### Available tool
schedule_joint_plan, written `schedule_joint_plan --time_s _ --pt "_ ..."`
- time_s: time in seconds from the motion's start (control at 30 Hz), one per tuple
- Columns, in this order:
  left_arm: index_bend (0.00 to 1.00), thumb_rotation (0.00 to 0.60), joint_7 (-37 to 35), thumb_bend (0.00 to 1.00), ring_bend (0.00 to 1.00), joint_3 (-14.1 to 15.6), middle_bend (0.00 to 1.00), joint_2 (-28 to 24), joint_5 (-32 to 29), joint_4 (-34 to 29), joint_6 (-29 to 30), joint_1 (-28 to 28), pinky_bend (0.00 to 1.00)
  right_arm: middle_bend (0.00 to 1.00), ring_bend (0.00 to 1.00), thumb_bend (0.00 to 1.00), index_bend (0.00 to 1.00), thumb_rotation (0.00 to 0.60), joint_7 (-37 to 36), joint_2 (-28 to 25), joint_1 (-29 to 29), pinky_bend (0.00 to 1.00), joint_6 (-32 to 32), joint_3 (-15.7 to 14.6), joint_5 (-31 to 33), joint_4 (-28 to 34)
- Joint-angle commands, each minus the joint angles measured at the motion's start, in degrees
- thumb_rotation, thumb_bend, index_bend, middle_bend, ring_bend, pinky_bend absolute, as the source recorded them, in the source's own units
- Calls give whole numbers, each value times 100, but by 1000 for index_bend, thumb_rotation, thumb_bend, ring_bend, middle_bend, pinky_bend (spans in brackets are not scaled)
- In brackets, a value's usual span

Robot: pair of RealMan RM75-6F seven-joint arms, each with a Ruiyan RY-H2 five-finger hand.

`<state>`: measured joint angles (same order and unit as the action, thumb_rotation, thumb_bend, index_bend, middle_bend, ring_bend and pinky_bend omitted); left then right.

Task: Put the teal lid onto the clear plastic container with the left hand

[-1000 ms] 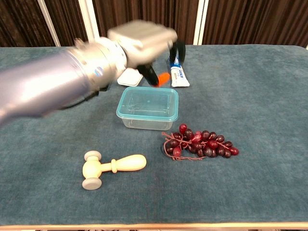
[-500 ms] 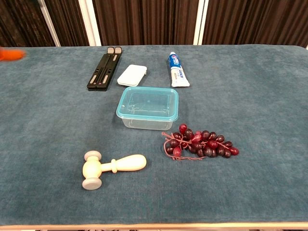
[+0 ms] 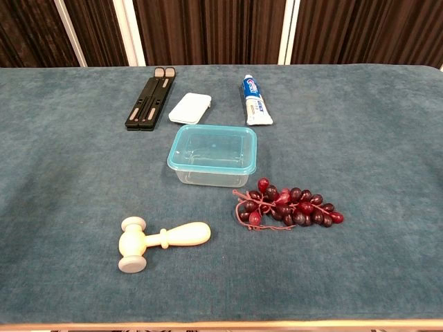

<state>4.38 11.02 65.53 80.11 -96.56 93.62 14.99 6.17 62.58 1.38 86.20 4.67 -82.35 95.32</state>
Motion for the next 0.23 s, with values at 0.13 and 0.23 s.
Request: schedule_joint_plan --time_s 0.13,0.23 --pt "144 600 -195 266 2 -188 78 -38 65 62 -56 -186 0 0 0 346 0 600 -59 35 -11 0 40 -14 -45 -37" --pt "144 600 -173 266 2 -283 78 -87 -75 30 -247 -193 0 0 0 347 0 600 -63 45 -12 0 59 -4 -49 -56"
